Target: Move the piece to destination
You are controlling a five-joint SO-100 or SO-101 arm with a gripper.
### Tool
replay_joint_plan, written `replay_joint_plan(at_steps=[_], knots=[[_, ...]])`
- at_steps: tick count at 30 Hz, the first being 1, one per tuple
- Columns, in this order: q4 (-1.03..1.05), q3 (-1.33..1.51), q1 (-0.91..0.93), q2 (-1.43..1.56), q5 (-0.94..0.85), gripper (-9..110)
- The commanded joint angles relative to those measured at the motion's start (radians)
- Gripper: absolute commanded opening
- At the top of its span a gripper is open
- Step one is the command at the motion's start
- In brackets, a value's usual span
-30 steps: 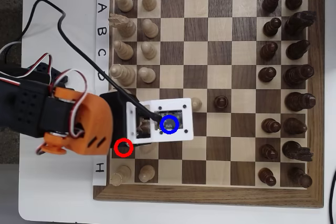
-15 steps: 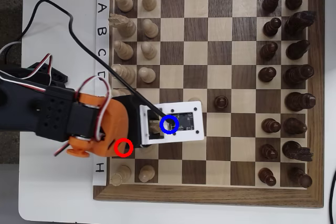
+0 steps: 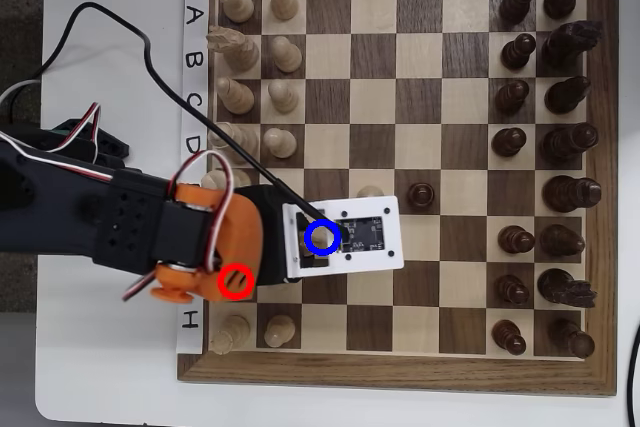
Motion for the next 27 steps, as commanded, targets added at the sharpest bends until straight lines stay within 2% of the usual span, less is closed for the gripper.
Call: replay_joint_plan(at_steps=[1, 27], knots=[[0.008, -0.069, -0.003, -0.017, -0.005, 2], [0.080, -0.143, 0.000, -0.115, 0.038, 2]])
